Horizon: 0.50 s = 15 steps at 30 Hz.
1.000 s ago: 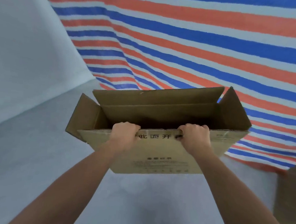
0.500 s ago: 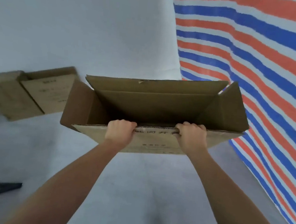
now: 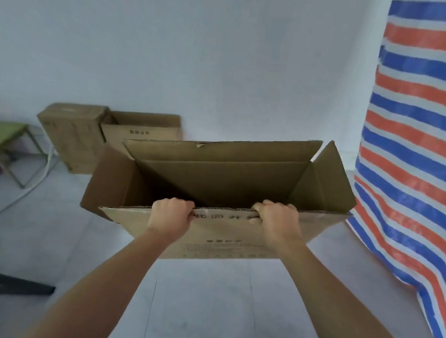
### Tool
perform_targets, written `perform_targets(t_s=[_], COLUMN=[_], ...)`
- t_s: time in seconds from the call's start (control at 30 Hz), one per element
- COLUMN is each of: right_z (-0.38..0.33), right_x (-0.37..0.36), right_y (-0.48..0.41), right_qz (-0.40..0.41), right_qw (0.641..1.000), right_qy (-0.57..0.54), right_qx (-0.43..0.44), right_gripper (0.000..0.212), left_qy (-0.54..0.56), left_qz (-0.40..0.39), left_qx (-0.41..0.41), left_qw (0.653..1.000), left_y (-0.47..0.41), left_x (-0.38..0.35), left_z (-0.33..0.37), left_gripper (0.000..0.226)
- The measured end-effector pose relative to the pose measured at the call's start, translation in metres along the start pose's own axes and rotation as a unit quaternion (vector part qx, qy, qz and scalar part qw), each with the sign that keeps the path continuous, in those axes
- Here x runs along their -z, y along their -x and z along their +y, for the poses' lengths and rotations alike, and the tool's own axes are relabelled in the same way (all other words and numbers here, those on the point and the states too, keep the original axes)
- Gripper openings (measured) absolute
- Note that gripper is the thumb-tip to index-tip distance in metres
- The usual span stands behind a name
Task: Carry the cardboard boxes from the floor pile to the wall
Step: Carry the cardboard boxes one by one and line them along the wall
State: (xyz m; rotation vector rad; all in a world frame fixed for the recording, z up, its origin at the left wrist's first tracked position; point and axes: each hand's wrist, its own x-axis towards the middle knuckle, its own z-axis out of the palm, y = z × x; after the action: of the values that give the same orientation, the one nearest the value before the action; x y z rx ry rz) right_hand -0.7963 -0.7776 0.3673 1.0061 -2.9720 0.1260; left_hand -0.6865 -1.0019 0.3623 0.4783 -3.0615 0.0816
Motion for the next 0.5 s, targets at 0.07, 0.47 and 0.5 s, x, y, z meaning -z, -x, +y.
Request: perform_targets(t_s=[0.07,0.47,0.5], right_z=[0.005,0.094,0.101], right_x=[0.005,-0.031,-0.034], right_y=[-0.043,-0.298,-0.325], right_qz=[0.000,-0.006,-0.016], right_qw=[1.000,0.998,0.999], right_qy=[0.009,0.015,0.019], right_qx=[-0.010,-0.057,-0.047], right_gripper=[0.023,0.014,0.012], left_qy=[0.006,0.000,0.001], left_qz=[-0.001,-0.027,-0.031], left_qx=[-0.009,-0.075,-0.075], left_qw=[1.000,0.997,0.997], left_y=[-0.047,-0.343,-0.367], left_x=[0.003,-0.041,-0.045], left_z=[-0.012,-0.011,-0.009], left_gripper=[0.020,0.016,0.016])
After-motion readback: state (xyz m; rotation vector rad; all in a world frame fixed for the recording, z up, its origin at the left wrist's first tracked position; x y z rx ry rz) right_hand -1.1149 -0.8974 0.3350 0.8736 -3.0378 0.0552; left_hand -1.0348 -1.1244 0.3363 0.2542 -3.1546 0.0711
